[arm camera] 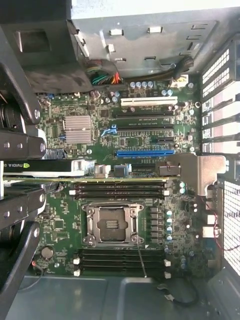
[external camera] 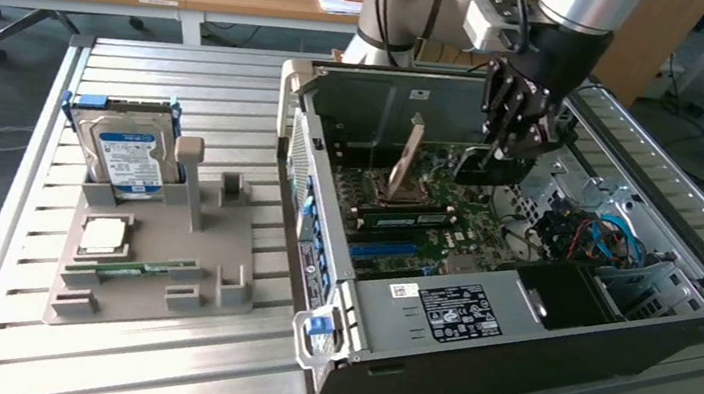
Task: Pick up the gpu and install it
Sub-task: 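Insert the gpu into the slot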
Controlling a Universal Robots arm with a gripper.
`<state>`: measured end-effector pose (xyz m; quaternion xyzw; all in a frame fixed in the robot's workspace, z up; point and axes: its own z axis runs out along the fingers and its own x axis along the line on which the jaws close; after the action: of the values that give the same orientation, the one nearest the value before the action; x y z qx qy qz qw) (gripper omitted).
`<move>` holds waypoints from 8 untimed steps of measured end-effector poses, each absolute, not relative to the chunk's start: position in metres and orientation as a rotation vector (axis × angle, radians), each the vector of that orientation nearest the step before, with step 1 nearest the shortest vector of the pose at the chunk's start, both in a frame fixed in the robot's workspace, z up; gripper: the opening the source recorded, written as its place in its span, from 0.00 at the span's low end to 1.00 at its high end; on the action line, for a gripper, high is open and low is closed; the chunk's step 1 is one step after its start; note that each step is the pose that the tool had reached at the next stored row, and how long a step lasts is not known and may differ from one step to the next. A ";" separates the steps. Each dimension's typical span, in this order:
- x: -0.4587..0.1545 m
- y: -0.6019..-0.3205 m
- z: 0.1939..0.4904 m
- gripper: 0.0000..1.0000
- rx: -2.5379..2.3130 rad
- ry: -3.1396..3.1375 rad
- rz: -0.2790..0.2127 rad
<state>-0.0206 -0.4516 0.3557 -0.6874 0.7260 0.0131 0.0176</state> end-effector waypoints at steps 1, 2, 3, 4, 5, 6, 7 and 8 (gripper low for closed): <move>-0.021 -0.452 0.354 0.27 -2.136 2.256 0.041; -0.022 -0.452 0.353 0.27 -2.136 2.256 0.041; -0.022 -0.452 0.352 0.27 -2.136 2.256 0.041; -0.023 -0.452 0.351 0.27 -2.136 2.256 0.041; -0.023 -0.452 0.350 0.27 -2.136 2.256 0.041; -0.024 -0.452 0.348 0.27 -2.136 2.256 0.041; -0.024 -0.452 0.347 0.27 -2.136 2.256 0.041; -0.025 -0.452 0.346 0.27 -2.136 2.256 0.041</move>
<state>-0.0250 -0.4518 0.3459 -0.6874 0.7260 0.0131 0.0175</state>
